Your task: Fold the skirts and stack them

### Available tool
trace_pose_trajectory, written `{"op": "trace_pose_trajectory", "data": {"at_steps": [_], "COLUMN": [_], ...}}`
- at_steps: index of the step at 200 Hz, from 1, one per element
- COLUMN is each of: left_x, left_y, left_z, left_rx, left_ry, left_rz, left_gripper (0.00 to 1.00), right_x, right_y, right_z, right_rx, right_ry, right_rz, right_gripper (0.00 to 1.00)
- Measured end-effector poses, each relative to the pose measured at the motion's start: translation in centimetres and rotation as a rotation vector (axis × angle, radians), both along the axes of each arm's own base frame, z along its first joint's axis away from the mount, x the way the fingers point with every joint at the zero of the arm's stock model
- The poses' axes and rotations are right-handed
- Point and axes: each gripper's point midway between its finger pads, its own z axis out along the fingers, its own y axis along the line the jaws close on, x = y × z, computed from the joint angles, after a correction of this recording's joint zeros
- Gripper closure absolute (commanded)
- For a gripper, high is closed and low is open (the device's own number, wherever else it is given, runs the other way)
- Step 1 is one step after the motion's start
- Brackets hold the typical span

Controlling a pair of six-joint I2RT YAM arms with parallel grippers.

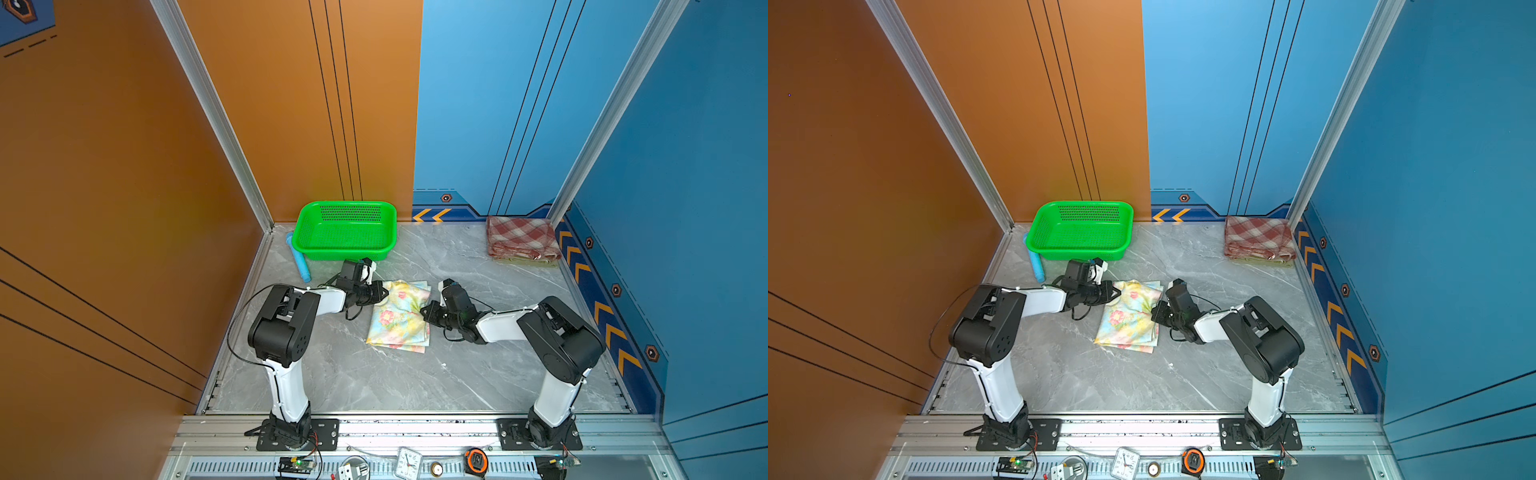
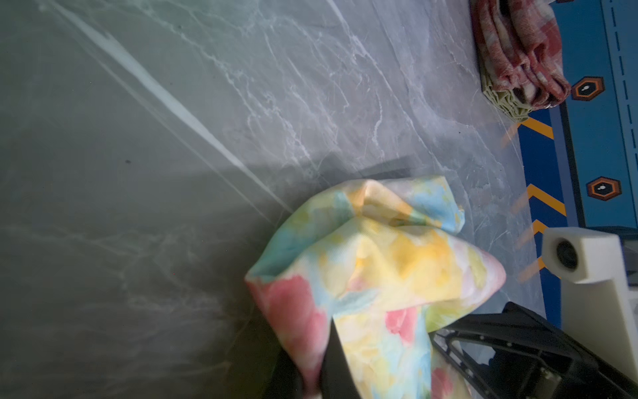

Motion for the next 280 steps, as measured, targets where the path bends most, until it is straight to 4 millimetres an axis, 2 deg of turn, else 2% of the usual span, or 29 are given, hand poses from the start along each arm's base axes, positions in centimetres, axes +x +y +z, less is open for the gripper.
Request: {"op": "trace_pose_trajectory", "data": {"at_steps": [13,25,39,53,68,94,127,168,215,244,280], "left_x": [0.0,0.1,0.1,0.1,0.0,-0.1,-0.2,-0.2,0.0,0.4,0.9], "left_y": [-0.2,-0.2,-0.3,-0.3,-0.2,-0.2,-0.2,-0.2,-0.1,-0.1,0.0], "left_z": [0.1,0.3,0.5,0.6,0.6,0.5,0.4,0.4,0.3,0.1,-0.1], "left_rx": [-0.003,-0.006,-0.009,-0.009,-0.009,-0.007,-0.005,-0.003,0.003,0.010,0.022], "left_ry": [-0.006,-0.012,-0.018,-0.023,-0.027,-0.025,-0.025,-0.026,-0.021,-0.017,-0.016], "left_rz": [-0.004,-0.005,-0.007,-0.008,-0.009,-0.009,-0.012,-0.013,-0.008,-0.002,0.008], "left_gripper": [1.00,1.00,1.00,1.00,1.00,1.00,1.00,1.00,1.00,1.00,1.00], "right_x": [0.0,0.1,0.4,1.0,1.8,3.0,4.5,6.3,6.8,7.1,7.7], "right_y": [-0.5,-1.0,-2.2,-3.7,-4.8,-5.1,-3.4,-1.1,-0.1,1.0,2.6], "right_z": [0.3,1.1,1.8,2.2,2.5,2.6,2.6,2.3,1.9,1.4,1.0], "right_rx": [-0.011,-0.024,-0.050,-0.064,-0.064,-0.057,-0.031,-0.004,0.019,0.036,0.063], "right_ry": [-0.003,-0.022,-0.035,-0.041,-0.045,-0.046,-0.063,-0.109,-0.136,-0.150,-0.171], "right_rz": [0.004,0.016,0.020,0.016,0.025,0.057,0.123,0.197,0.242,0.267,0.303], "right_gripper": [0.52,0.32,0.14,0.05,0.01,0.00,0.01,0.06,0.13,0.19,0.37]}}
